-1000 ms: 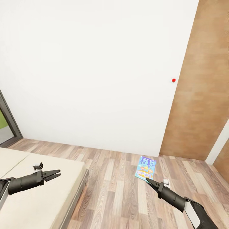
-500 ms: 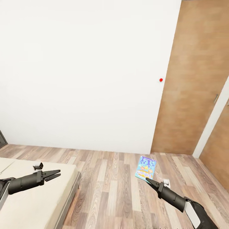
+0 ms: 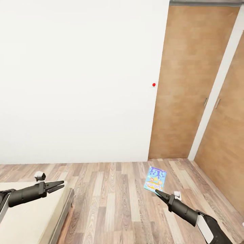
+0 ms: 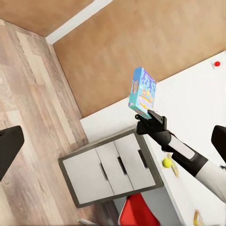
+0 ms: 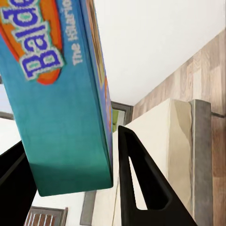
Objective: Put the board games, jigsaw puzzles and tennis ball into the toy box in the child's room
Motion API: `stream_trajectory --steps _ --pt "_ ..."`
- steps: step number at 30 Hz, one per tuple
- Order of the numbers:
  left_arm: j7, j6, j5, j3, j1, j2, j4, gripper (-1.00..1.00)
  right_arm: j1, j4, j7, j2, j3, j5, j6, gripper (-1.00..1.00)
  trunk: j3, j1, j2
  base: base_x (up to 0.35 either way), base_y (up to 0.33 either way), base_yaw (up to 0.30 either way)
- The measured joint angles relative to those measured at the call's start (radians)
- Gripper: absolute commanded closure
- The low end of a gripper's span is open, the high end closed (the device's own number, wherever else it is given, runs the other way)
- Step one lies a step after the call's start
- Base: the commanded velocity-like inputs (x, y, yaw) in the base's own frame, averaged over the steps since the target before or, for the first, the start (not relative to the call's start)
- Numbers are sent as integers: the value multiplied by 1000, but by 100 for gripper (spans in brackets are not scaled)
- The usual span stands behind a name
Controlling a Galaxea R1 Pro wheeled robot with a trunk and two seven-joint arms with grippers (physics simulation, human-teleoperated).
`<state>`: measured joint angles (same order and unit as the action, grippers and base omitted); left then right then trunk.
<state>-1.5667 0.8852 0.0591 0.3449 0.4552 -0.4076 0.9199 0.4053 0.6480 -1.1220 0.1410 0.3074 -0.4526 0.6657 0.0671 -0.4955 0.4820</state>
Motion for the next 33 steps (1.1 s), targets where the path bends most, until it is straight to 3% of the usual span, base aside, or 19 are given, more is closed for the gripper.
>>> stream_trajectory --steps 33 --pt "0 0 0 2 0 -1 0 -100 0 -6 5 0 1 0 -2 100 0 0 0 -30 19 -279"
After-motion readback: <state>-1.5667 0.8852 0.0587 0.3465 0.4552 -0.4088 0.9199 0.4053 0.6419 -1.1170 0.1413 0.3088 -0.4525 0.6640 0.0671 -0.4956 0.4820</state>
